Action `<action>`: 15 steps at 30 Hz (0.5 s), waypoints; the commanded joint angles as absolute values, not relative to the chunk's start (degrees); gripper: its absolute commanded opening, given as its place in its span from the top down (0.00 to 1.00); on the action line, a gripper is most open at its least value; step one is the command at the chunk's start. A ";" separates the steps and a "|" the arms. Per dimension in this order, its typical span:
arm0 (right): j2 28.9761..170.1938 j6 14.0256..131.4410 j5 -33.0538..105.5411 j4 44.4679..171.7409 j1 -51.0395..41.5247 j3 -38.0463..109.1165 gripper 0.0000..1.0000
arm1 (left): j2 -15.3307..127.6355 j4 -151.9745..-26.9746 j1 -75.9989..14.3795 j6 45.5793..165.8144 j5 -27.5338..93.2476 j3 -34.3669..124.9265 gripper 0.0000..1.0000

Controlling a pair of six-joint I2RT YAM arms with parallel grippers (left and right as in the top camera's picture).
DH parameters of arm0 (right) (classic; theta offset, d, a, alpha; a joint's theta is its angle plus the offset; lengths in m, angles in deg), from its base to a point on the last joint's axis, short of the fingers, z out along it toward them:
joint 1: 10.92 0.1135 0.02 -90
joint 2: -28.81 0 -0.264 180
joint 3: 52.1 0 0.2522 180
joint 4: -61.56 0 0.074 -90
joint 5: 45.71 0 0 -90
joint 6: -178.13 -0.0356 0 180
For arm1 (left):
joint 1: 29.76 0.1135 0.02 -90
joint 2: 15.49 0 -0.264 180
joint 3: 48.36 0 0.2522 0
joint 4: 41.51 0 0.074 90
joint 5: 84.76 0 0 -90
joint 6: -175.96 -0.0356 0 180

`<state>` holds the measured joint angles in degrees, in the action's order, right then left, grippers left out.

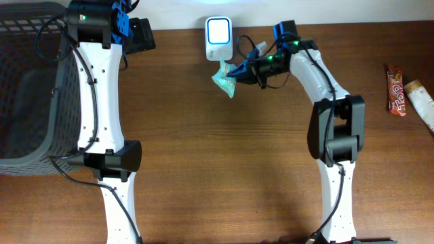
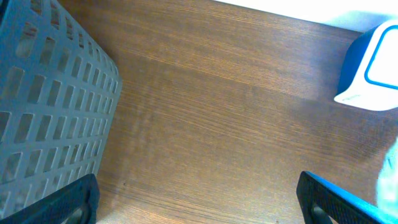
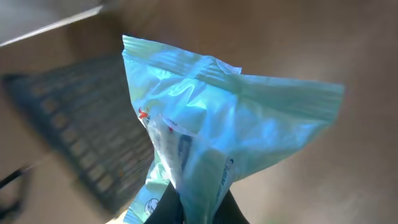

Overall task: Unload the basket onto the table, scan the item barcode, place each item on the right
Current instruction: 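Hold the wipes pack up to the scanner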

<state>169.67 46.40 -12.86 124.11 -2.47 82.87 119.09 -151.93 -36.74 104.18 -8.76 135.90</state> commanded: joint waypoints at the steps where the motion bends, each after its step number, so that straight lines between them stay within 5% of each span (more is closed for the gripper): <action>1: 168.88 50.44 9.59 119.70 -0.24 90.32 0.96 | 118.98 -151.97 -36.35 104.35 -9.55 136.07 0.01; 6: 168.88 50.42 27.64 99.48 2.27 91.54 0.96 | 118.98 -151.97 -36.35 104.35 -9.55 136.07 0.01; 15: 169.06 50.18 38.99 92.58 6.58 91.50 0.96 | 118.98 -151.97 -36.35 104.35 -9.55 136.07 0.01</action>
